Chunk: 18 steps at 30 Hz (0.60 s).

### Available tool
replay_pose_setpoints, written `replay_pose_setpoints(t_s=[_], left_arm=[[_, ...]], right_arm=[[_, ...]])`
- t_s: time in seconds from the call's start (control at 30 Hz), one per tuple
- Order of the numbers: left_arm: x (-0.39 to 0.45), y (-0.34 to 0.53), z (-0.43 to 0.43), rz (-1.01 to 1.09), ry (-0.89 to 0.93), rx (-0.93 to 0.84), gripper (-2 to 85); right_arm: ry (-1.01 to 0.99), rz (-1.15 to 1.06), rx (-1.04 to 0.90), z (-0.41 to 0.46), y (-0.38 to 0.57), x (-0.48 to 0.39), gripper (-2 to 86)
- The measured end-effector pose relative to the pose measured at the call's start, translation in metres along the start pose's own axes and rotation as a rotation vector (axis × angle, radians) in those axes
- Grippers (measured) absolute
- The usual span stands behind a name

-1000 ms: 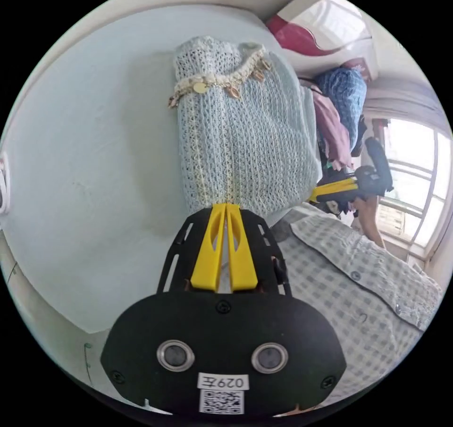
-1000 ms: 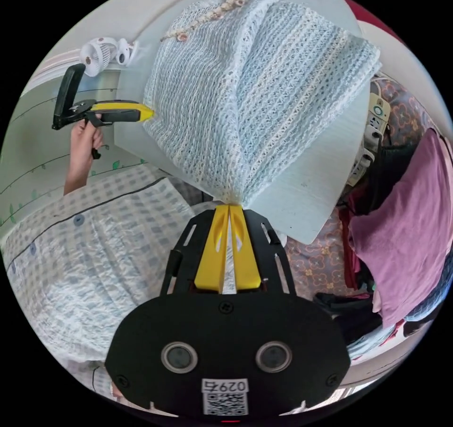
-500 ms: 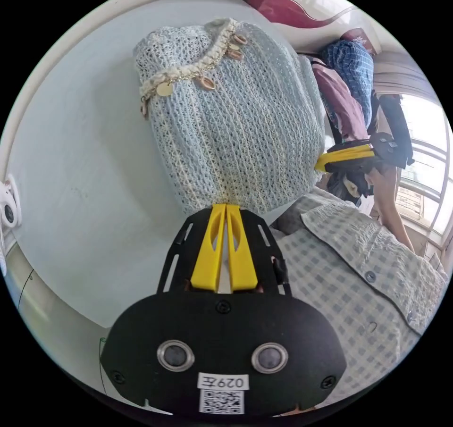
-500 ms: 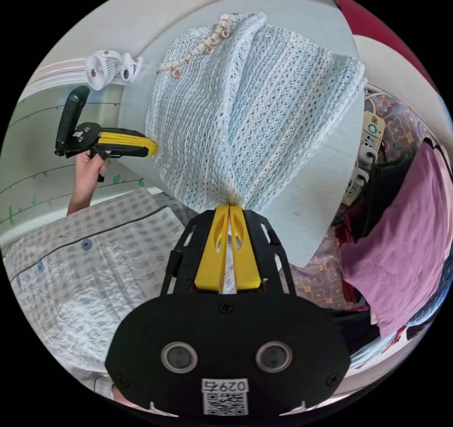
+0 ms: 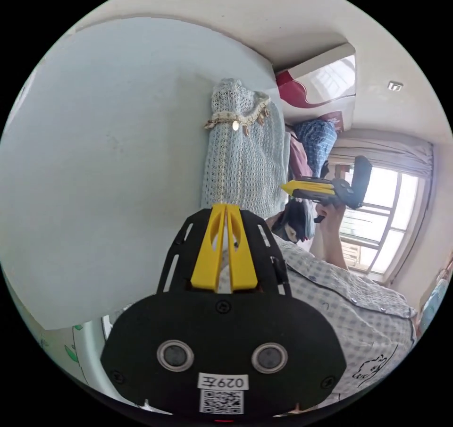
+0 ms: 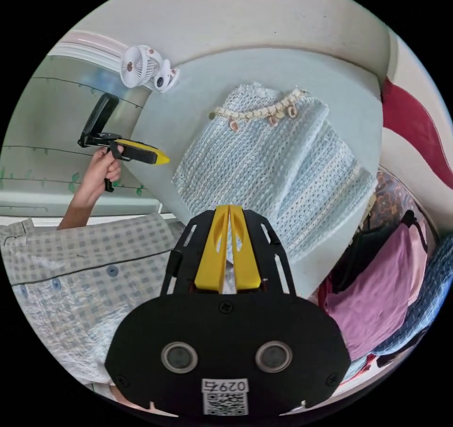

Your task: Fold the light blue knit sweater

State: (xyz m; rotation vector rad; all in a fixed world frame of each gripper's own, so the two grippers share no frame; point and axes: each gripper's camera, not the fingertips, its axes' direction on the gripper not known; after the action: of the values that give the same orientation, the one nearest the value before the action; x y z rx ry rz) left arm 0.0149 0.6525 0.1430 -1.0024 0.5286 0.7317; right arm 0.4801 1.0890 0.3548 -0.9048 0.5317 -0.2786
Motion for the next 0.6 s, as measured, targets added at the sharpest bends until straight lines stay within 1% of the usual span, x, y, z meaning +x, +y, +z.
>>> replay_pose_setpoints(t_s=[0.07, 0.13, 0.17, 0.2, 0.27, 0.4, 0.5, 0.53, 0.57, 0.6], left_arm=[[-0.017, 0.002, 0.003, 0.003, 0.088, -0.012, -0.3], [-0.026, 0.003, 0.006, 0.001, 0.097, -0.035, 0.7], [-0.031, 0.004, 0.008, -0.008, 0.075, -0.05, 5.0], [-0.034, 0.005, 0.009, -0.016, 0.062, -0.056, 7.1], [-0.043, 0.01, 0.016, -0.048, 0.038, -0.078, 13.6], [-0.051, 0.017, 0.026, -0.013, 0.073, -0.103, 14.1], [-0.056, 0.015, 0.037, 0.013, 0.135, -0.169, 14.1], [-0.055, 0.015, 0.039, 0.025, 0.145, -0.205, 15.0], [-0.054, 0.017, 0.039, 0.039, 0.129, -0.218, 15.5], [-0.053, 0.019, 0.038, 0.047, 0.114, -0.219, 15.7]], right_arm=[[0.049, 0.047, -0.064, 0.025, -0.025, 0.0, -0.4], [0.125, 0.087, -0.157, 0.052, -0.03, 0.0, -0.4], [0.132, 0.087, -0.117, 0.054, -0.024, -0.004, -0.4], [0.136, 0.106, -0.1, 0.053, -0.02, -0.004, -0.4], [0.121, 0.185, -0.074, 0.053, -0.001, -0.001, -0.4], [0.051, 0.274, -0.033, 0.054, 0.033, 0.006, -0.3], [-0.084, 0.307, 0.02, 0.048, 0.072, 0.016, -0.1], [-0.153, 0.324, 0.102, 0.038, 0.098, 0.021, 0.1], [-0.216, 0.383, 0.231, 0.024, 0.134, 0.028, 0.3], [-0.249, 0.414, 0.302, 0.019, 0.155, 0.032, 0.6]])
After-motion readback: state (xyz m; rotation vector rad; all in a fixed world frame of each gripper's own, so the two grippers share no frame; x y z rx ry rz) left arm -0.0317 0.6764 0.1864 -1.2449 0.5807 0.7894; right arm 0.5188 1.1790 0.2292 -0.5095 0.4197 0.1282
